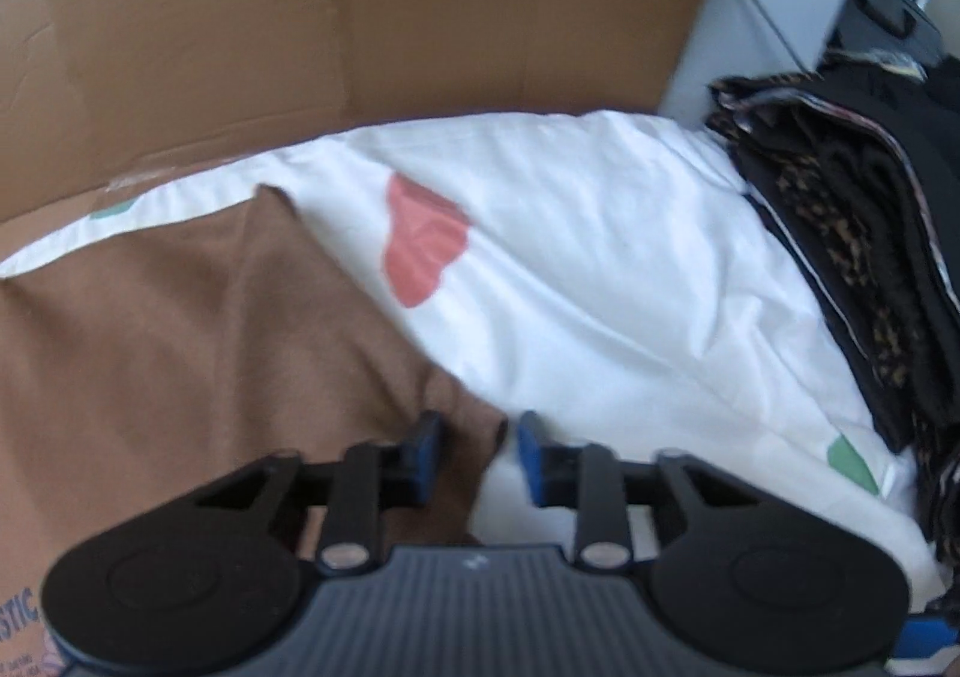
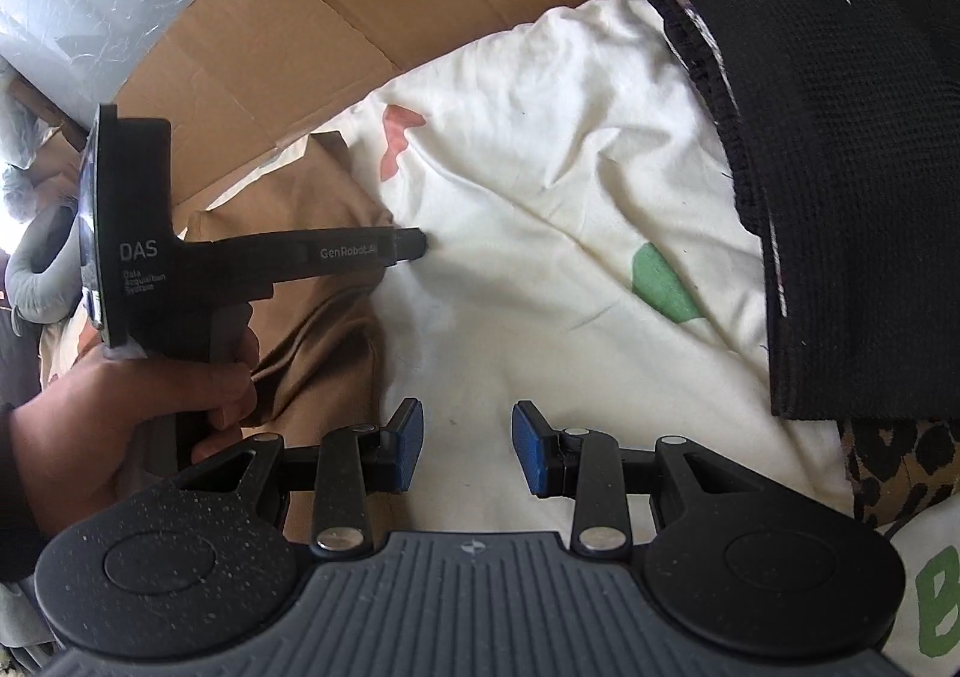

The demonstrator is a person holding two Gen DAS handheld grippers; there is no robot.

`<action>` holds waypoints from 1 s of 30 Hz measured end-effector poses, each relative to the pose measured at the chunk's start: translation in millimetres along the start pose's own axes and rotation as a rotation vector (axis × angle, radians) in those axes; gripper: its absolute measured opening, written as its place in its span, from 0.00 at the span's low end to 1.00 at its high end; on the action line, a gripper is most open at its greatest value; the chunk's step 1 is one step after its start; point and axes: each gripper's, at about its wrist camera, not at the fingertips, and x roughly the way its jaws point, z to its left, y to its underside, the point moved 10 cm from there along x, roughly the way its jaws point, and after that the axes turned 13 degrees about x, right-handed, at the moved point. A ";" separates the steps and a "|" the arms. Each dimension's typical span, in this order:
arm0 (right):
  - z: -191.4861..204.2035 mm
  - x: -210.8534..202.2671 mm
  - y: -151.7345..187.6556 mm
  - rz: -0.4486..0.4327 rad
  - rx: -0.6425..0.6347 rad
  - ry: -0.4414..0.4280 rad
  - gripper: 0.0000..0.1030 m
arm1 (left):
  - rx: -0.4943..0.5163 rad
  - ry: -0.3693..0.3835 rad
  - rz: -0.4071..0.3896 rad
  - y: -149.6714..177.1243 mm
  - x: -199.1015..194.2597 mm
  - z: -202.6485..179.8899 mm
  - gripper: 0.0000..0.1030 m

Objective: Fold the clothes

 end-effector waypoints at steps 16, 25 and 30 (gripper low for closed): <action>59.9 17.7 -20.8 -0.032 -0.157 -0.042 0.39 | -0.022 0.078 -0.063 -15.9 -81.3 77.3 0.06; 104.7 44.7 -61.8 -0.059 -0.207 -0.055 0.39 | -0.114 0.083 -0.108 -2.5 -97.3 125.7 0.06; 123.8 73.8 -81.7 -0.061 -0.212 -0.047 0.39 | -0.159 0.110 -0.138 9.4 -92.5 149.3 0.06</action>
